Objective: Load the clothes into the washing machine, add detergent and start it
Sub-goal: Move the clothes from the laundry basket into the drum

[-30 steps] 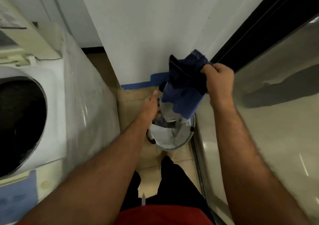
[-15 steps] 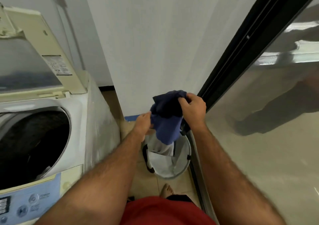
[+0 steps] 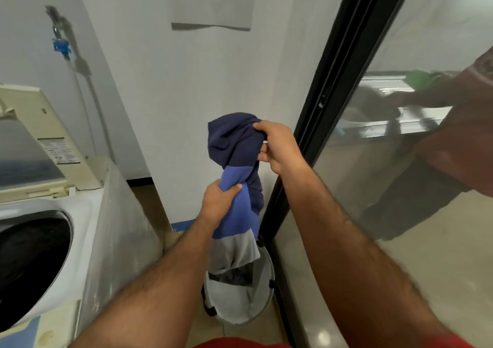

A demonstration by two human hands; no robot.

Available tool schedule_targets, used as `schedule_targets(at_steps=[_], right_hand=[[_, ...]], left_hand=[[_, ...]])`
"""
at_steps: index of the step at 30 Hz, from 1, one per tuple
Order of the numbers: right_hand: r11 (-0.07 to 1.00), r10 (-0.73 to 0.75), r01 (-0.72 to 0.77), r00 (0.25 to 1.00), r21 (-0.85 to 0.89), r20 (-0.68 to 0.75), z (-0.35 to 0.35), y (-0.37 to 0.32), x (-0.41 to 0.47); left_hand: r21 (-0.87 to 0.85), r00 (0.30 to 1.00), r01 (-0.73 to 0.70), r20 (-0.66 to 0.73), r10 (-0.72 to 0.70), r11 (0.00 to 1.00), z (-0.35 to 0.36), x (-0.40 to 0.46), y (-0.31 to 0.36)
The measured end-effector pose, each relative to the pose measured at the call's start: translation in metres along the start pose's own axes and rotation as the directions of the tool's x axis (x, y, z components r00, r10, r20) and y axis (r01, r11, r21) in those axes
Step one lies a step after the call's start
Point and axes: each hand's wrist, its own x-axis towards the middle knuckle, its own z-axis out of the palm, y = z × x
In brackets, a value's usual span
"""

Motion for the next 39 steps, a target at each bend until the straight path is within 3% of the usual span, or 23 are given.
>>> schedule_targets(at_steps=[2,3,5,7,9,11,12,14,18,21,23,25,28,30,32,34,36,38,39], right_hand=[[0.979,-0.106,0.083,0.988,-0.187,-0.115,-0.017,-0.009,0.010],[0.915,-0.181,0.103,0.969,-0.390,-0.169,-0.027,-0.010,0.014],[0.609,-0.319,0.068,0.933,-0.790,-0.165,-0.046,-0.011,0.019],[0.334,-0.330,0.109,0.944,-0.936,-0.008,-0.059,-0.011,0.020],[0.269,-0.165,0.279,0.956,-0.922,0.241,-0.066,-0.011,0.017],[0.364,0.044,0.382,0.904,-0.849,0.426,-0.065,-0.002,0.010],[0.443,0.080,0.404,0.872,-0.801,0.484,-0.063,0.004,0.007],[0.556,-0.010,0.430,0.860,-0.711,0.511,-0.058,0.021,0.004],[0.586,-0.332,0.416,0.906,-0.695,0.263,-0.049,0.040,0.007],[0.721,-0.390,0.381,0.914,-0.579,0.116,-0.041,0.040,0.012],[0.807,-0.363,0.331,0.931,-0.489,0.030,-0.036,0.037,0.016],[0.896,-0.310,0.288,0.951,-0.339,-0.013,-0.031,0.030,0.016],[0.982,-0.174,0.173,0.985,-0.080,-0.003,-0.022,0.016,0.012],[0.997,-0.021,0.018,0.999,0.079,0.032,-0.014,0.010,0.007],[0.979,0.140,-0.148,0.988,0.142,0.062,-0.007,0.011,0.002],[0.965,0.226,-0.234,0.971,0.121,0.071,-0.003,0.016,-0.001],[0.979,0.203,-0.204,0.977,0.021,0.062,-0.003,0.021,0.000],[0.971,0.045,-0.048,0.999,-0.236,-0.018,-0.005,0.024,0.004],[0.907,-0.074,0.040,0.995,-0.420,-0.066,-0.008,0.024,0.005]], left_hand=[[-0.097,1.000,0.008,-0.005,-0.009,0.995,0.006,0.000,0.016],[-0.141,1.000,0.010,-0.013,-0.012,0.990,0.007,0.000,0.024],[-0.181,0.999,0.000,-0.041,-0.008,0.984,0.009,0.000,0.040],[-0.188,0.999,-0.013,-0.049,0.004,0.982,0.010,0.003,0.055],[-0.183,0.999,-0.029,-0.047,0.021,0.983,0.010,0.005,0.070],[-0.180,0.999,-0.040,-0.033,0.035,0.983,0.011,0.007,0.086],[-0.174,0.999,-0.050,-0.015,0.049,0.984,0.012,0.008,0.093],[-0.152,0.996,-0.073,0.046,0.080,0.986,0.008,0.010,0.106],[-0.137,0.974,-0.132,0.164,0.154,0.982,-0.004,0.006,0.121],[-0.107,0.980,-0.165,0.092,0.175,0.980,-0.013,0.000,0.115],[-0.168,0.998,-0.067,-0.011,0.066,0.984,-0.020,-0.010,0.108],[-0.253,0.987,0.154,-0.010,-0.161,0.955,-0.025,-0.023,0.097],[-0.417,0.841,0.536,0.196,-0.504,0.734,-0.025,-0.031,0.066],[-0.556,0.802,0.592,0.337,-0.493,0.584,-0.020,-0.029,0.054],[-0.727,0.865,0.497,0.368,-0.342,0.475,-0.016,-0.022,0.053],[-0.797,0.914,0.404,0.329,-0.238,0.448,-0.012,-0.021,0.060],[-0.828,0.941,0.339,0.295,-0.168,0.446,-0.012,-0.018,0.066],[-0.831,0.954,0.300,0.259,-0.151,0.468,-0.012,-0.013,0.069],[-0.824,0.957,0.292,0.249,-0.151,0.486,-0.013,-0.009,0.068]])
